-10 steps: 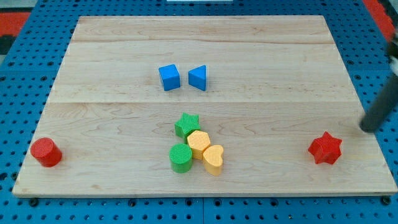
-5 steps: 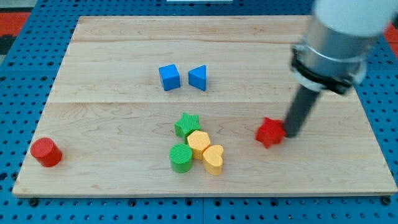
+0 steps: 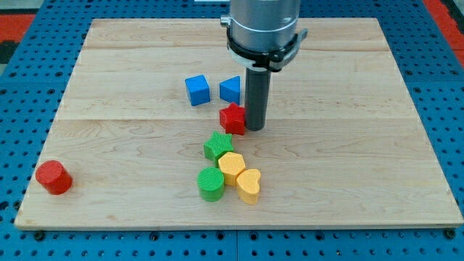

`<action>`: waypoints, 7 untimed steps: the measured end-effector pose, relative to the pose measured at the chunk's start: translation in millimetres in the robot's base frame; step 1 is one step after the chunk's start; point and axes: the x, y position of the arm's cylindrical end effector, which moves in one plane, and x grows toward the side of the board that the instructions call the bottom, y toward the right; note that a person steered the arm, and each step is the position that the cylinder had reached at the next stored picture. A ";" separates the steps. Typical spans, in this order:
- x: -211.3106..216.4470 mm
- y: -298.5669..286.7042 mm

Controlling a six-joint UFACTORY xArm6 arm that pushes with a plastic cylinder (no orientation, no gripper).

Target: Move the red star at the bottom of the blue cube

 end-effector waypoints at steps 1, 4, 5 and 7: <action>-3.1 -9.0; -37.9 -37.9; -44.9 -41.4; -28.4 -67.4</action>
